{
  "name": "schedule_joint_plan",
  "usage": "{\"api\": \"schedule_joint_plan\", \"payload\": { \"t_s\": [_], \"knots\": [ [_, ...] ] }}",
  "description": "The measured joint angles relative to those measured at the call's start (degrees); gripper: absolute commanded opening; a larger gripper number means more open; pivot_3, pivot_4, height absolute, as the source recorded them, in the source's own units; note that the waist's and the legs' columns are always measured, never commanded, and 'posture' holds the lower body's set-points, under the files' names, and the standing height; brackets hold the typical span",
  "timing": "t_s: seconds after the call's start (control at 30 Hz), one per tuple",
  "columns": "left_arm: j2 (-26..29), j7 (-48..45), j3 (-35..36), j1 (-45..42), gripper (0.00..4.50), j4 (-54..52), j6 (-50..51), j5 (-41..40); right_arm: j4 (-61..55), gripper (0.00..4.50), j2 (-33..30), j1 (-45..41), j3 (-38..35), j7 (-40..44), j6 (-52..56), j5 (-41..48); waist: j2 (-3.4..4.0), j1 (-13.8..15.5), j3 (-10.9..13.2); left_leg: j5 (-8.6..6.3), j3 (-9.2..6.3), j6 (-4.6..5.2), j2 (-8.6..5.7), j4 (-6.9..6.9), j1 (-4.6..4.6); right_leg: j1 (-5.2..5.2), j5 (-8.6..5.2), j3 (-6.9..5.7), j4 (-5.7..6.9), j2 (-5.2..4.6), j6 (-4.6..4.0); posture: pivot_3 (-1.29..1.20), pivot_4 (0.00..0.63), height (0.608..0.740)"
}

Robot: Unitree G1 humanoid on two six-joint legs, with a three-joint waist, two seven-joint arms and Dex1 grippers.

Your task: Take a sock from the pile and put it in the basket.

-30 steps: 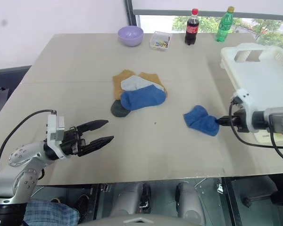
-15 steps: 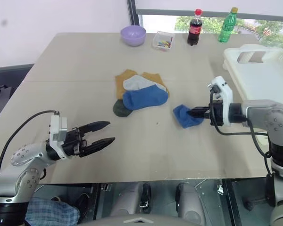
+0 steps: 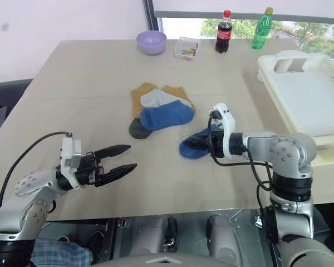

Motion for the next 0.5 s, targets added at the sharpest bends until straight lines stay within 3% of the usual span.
{"api": "schedule_joint_plan", "payload": {
  "t_s": [0.13, 0.23, 0.37, 0.5],
  "knots": [
    [-0.07, 0.08, -0.04, -0.05, 3.45, 0.00, 0.00, 0.03, 1.20, 2.91, -6.40, 0.46, -0.39, 1.17, -5.89, -2.85, 0.00, -0.14, 0.00, -0.01, 0.00, 0.01, -0.02, 0.00, 0.03, 0.02, 0.00, 0.00, -0.02, 0.01, 0.00, 0.00, 0.150, 0.733],
    [-0.33, 0.08, -0.07, 0.02, 3.45, 0.00, 0.00, 0.06, 5.33, 2.91, -13.78, 3.87, 4.54, 4.13, -17.11, -10.67, 0.00, -0.26, 0.00, 0.00, 0.02, 0.01, -0.02, -0.01, 0.05, 0.01, -0.01, 0.01, -0.02, 0.07, 0.00, 0.00, 0.150, 0.733],
    [-0.39, 0.10, -0.11, -0.02, 3.45, 0.00, 0.00, 0.09, 10.96, 2.91, -17.45, 7.87, 13.62, 8.02, -30.06, -20.37, 0.00, -0.54, 0.00, 0.00, 0.08, 0.00, -0.01, -0.01, 0.09, 0.00, -0.01, 0.07, 0.01, 0.12, 0.01, 0.00, 0.150, 0.733],
    [-0.40, 0.22, -0.12, 0.09, 3.45, -0.02, 0.07, 0.08, 12.03, 2.91, -17.49, 9.18, 16.00, 10.29, -33.03, -22.35, -0.02, -0.42, -0.01, 0.02, 0.07, -0.02, 0.07, -0.01, 0.10, -0.01, -0.01, 0.07, 0.03, 0.12, 0.01, 0.00, 0.150, 0.733]
  ]
}}
